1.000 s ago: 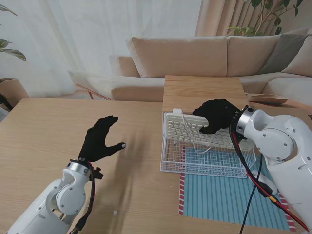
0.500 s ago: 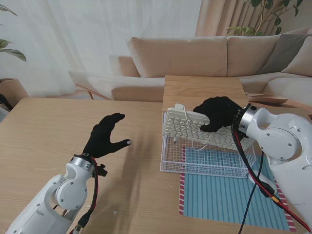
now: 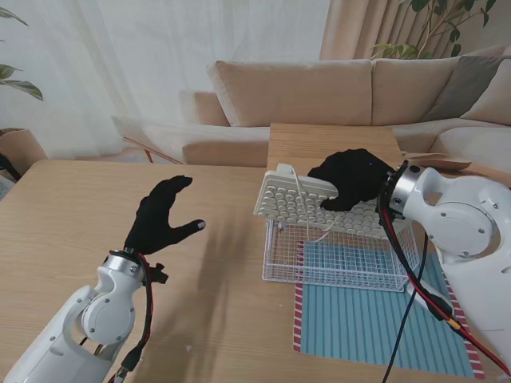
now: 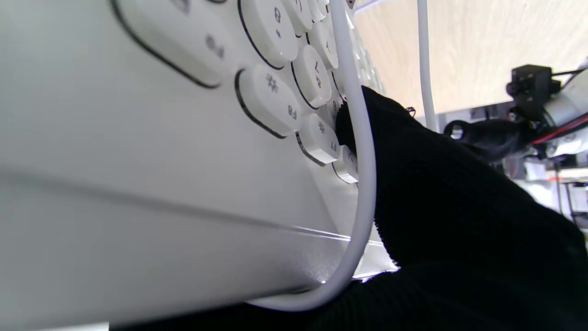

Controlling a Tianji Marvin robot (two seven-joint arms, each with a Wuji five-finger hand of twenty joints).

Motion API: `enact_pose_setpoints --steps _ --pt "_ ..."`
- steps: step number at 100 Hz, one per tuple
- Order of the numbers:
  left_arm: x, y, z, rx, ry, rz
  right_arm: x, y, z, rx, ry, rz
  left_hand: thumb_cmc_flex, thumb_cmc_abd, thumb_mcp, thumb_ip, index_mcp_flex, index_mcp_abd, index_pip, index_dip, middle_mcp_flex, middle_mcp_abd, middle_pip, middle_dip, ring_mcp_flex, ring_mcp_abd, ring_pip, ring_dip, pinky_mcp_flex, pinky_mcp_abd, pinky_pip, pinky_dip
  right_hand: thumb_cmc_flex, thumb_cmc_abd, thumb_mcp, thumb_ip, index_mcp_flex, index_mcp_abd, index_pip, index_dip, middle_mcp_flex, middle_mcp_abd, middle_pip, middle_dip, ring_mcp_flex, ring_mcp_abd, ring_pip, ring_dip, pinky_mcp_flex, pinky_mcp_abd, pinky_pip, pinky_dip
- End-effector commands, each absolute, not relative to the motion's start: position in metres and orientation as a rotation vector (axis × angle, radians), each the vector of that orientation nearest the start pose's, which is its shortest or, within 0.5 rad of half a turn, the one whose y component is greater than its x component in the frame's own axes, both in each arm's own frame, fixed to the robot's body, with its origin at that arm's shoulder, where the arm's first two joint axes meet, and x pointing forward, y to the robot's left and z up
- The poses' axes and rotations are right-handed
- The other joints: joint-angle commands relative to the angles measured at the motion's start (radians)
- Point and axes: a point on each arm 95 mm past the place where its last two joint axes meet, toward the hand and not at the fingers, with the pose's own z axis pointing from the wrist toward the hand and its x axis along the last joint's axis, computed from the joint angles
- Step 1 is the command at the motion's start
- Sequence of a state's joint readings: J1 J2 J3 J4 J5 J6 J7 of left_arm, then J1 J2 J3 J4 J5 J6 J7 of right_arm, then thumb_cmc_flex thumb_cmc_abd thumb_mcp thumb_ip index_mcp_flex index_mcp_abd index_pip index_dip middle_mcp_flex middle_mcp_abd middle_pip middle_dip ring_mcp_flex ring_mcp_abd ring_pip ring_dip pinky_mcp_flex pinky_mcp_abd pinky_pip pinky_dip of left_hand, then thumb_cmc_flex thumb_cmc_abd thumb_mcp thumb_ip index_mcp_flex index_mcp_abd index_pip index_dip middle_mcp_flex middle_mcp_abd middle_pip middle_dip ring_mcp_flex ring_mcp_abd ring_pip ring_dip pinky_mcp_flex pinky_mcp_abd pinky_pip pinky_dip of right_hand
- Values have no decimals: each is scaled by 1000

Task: Unroll the mouse pad and set up the keyboard and mouse from the tabletop organizer

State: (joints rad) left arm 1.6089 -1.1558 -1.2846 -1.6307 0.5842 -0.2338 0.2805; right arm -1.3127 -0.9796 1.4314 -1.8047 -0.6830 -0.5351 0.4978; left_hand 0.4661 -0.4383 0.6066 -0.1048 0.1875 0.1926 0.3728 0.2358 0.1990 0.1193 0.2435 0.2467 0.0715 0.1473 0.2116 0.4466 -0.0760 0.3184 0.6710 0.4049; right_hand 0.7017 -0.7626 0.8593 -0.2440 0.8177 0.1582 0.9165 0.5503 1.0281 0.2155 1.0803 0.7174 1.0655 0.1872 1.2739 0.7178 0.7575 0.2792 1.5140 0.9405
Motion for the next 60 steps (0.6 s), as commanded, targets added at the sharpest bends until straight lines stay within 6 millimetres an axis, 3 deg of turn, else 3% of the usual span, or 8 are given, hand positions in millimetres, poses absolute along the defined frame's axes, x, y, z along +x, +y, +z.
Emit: enact_pose_setpoints --steps 1,26,60 --pt "395 14 -294 -1357 980 -2026 426 -11 -119 646 1868 1765 9 2 23 24 -32 10 7 10 0 13 17 -13 5 -4 16 -12 -11 9 42 -2 149 74 197 52 38 -130 55 30 13 78 9 21 87 -71 69 38 -8 -48 -45 26" --pt "398 59 -294 -1333 895 -1945 412 10 -104 588 1888 1835 13 11 27 26 -26 8 10 11 2 13 24 -11 9 -2 20 -13 -12 11 35 -7 148 67 200 50 41 -129 55 29 20 80 7 22 102 -73 66 38 17 -43 -45 31" --pt "397 68 -296 -1329 815 -1939 386 39 -96 583 1972 1867 18 16 26 27 -23 10 8 10 1 14 27 -10 6 -5 19 -17 -12 12 36 -6 144 57 207 50 43 -128 55 27 30 79 6 27 123 -83 63 36 52 -42 -43 33"
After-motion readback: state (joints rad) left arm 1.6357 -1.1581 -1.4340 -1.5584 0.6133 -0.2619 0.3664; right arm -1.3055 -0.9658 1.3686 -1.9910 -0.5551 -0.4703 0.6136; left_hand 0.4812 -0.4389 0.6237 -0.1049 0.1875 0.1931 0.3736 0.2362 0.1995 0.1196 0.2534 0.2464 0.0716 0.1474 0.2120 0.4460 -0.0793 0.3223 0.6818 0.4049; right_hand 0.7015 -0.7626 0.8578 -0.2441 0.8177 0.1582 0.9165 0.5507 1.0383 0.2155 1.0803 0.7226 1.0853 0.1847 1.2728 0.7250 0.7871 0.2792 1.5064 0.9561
